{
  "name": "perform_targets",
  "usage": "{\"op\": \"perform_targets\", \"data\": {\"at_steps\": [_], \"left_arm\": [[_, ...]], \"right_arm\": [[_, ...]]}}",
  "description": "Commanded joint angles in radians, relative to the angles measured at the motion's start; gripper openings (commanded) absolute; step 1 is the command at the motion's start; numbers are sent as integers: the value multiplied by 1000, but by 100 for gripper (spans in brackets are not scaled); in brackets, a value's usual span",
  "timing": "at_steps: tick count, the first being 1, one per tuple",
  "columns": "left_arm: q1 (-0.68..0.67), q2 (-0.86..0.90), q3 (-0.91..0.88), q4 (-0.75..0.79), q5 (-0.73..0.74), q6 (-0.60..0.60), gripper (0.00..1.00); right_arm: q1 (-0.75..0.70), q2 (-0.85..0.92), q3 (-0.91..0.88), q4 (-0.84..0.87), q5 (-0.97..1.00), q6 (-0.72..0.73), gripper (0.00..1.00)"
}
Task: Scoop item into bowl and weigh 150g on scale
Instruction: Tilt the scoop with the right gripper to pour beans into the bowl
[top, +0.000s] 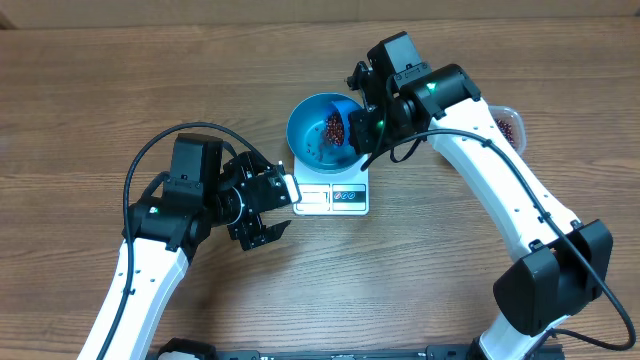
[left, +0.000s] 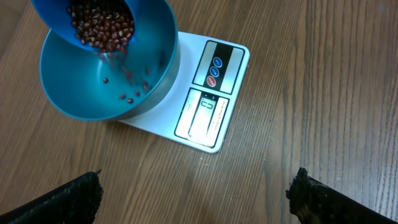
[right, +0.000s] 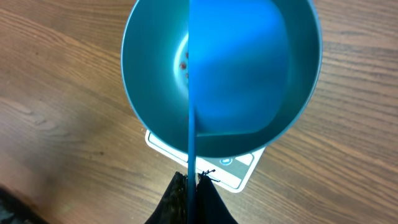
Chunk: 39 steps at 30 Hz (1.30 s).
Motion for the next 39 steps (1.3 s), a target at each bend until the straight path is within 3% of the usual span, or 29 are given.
{"op": "perform_targets", "data": {"at_steps": [1,39], "left_arm": [[-7,6,-5,0,8,-10,99],[-7,6,-5,0,8,-10,100]], "right_arm": [[19,3,33,13,48,0,4],[204,3,33,4,434,-4,4]]}}
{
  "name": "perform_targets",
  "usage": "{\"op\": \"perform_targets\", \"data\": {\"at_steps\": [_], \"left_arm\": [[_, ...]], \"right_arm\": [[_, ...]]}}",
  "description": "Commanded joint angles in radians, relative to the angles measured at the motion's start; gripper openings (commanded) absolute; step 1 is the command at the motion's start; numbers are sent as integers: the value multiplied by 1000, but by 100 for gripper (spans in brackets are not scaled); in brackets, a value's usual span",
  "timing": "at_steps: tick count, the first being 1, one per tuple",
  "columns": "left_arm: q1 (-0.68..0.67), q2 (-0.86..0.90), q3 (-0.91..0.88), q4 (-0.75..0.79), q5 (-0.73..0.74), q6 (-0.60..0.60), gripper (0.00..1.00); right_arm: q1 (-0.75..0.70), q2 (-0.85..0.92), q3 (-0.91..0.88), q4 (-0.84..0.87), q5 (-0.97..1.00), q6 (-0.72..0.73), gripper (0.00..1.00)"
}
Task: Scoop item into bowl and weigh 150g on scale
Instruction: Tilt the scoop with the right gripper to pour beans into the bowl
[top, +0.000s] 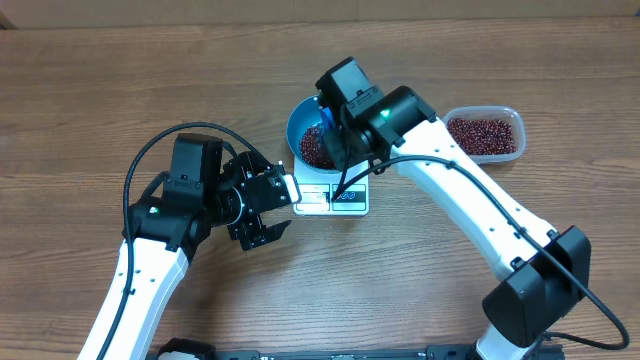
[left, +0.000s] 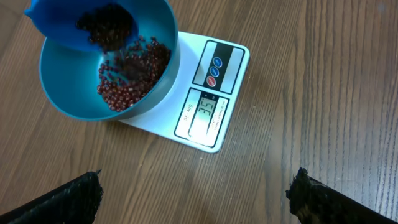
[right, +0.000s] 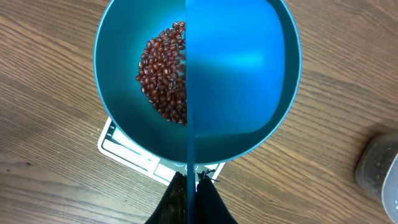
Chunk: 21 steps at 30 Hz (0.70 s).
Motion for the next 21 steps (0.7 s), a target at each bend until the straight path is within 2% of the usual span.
{"op": "perform_targets", "data": {"at_steps": [1,21], "left_arm": [[-7,6,-5,0,8,-10,99],[-7,6,-5,0,8,-10,100]], "right_arm": [[19,3,33,4,69,-3,4],[46,3,33,-18,175,-3,4]]}}
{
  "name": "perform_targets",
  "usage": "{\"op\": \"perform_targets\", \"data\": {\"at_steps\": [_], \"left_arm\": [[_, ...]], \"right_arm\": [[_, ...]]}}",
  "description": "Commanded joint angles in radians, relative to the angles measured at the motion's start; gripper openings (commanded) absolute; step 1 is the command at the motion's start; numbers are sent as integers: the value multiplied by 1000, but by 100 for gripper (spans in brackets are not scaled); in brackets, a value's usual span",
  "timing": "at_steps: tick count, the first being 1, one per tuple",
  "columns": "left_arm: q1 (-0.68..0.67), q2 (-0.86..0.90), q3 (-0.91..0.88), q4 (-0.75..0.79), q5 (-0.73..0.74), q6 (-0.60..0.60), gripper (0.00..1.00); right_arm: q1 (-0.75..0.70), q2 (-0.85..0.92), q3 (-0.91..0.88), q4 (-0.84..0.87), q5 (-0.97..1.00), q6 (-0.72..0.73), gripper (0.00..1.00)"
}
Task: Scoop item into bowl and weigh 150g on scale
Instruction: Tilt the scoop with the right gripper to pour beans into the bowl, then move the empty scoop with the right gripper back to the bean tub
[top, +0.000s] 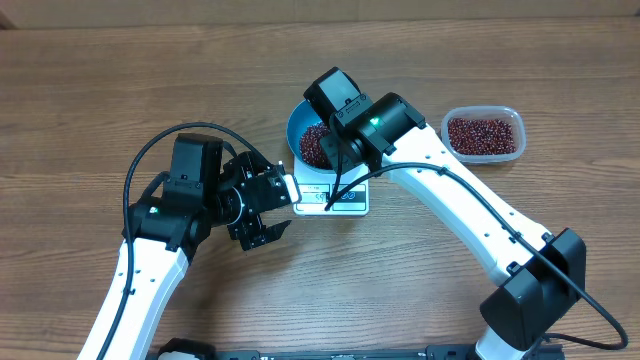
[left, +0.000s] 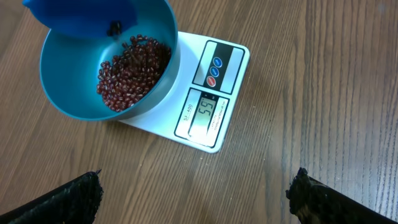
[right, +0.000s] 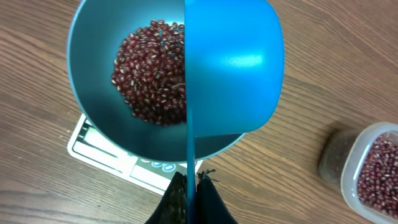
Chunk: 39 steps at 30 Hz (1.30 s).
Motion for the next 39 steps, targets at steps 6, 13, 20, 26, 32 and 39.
{"op": "perform_targets", "data": {"at_steps": [6,13,20,26,32,39], "left_arm": [[-7,6,-5,0,8,-10,100],[-7,6,-5,0,8,-10,100],[-7,6,-5,0,8,-10,100],[-7,6,-5,0,8,-10,100],[-7,6,-5,0,8,-10,99],[-7,6,-5,0,8,-10,99]], "right_arm": [[24,3,33,-6,62,-4,4],[45,3,33,-3,71,-6,4],[46,2,33,-2,37,31,4],[42,-26,67,-3,-55,49,4],[27,-39,138,-31,-53,103,4],[-79,-39,192,-85,-8,172,4]]}}
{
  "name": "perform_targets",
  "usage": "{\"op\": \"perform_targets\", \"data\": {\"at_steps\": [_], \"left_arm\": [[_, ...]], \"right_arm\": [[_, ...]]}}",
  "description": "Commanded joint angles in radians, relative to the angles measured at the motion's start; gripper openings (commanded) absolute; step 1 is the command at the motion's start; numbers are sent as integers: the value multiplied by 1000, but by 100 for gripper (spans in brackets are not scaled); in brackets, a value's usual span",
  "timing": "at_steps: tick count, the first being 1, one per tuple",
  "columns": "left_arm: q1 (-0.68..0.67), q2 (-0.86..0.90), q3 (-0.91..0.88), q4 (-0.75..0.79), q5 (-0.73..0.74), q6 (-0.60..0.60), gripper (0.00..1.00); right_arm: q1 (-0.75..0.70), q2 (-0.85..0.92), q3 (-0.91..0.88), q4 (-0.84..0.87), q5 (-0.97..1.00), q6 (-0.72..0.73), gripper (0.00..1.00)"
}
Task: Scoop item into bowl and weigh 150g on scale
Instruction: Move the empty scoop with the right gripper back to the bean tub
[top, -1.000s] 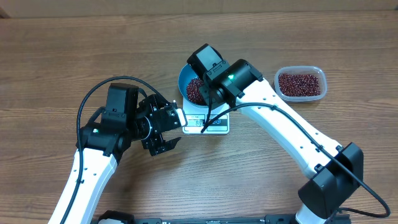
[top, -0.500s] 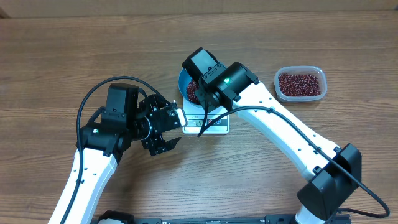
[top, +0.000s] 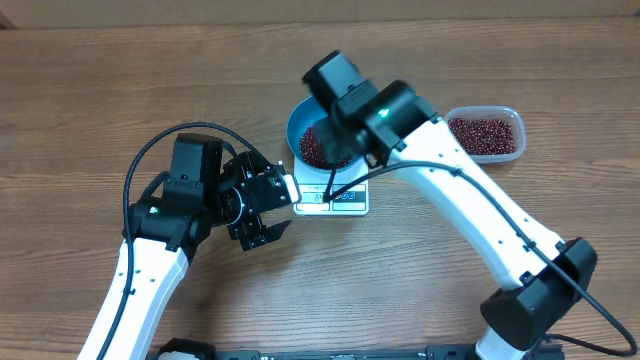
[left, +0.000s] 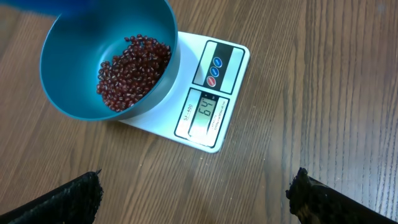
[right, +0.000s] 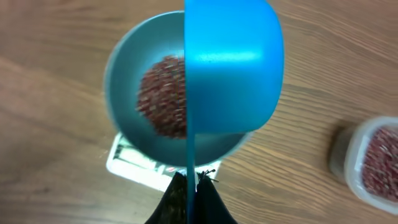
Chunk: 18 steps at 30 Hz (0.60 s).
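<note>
A blue bowl (left: 68, 93) holding a heap of red beans (left: 130, 71) stands on the white scale (left: 214, 68), whose display (left: 205, 112) seems to read 64. My right gripper (right: 191, 180) is shut on the thin handle of the blue scoop (right: 233, 68), which hangs above the bowl (right: 124, 81), its underside toward the camera; its inside is hidden. In the overhead view the right wrist covers part of the bowl (top: 294, 135). My left gripper (left: 198, 180) stands open over bare table, in front of the scale (top: 335, 198), holding nothing.
A clear plastic tub of red beans (top: 485, 135) sits to the right of the scale, also seen blurred as the tub (right: 373, 155) in the right wrist view. The left arm rests at the front left. All else is wooden tabletop (top: 100, 90).
The right wrist with the scoop now sits farther above the bowl, its view blurred. Only a sliver of scoop shows at the left wrist view's top. The display changed from about 55 to 64.
First the full scoop was tilted over a nearly empty bowl, beans beginning to fall. Then a heap lay in the bowl with the display near 35, then near 55 with the scoop almost emptied. Now it reads 64. The left arm stayed still throughout.
</note>
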Motion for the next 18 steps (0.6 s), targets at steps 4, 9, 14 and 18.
{"op": "perform_targets", "data": {"at_steps": [4,9,14,18], "left_arm": [[-7,6,-5,0,8,-10,100],[-7,6,-5,0,8,-10,100],[-7,6,-5,0,8,-10,100],[-7,6,-5,0,8,-10,99]], "right_arm": [[-146,-38,41,-40,57,110,4],[-270,-37,41,-96,119,140,4],[-364,-37,41,-156,220,140,4],[-415,-37,40,-197,288,140,4]]}}
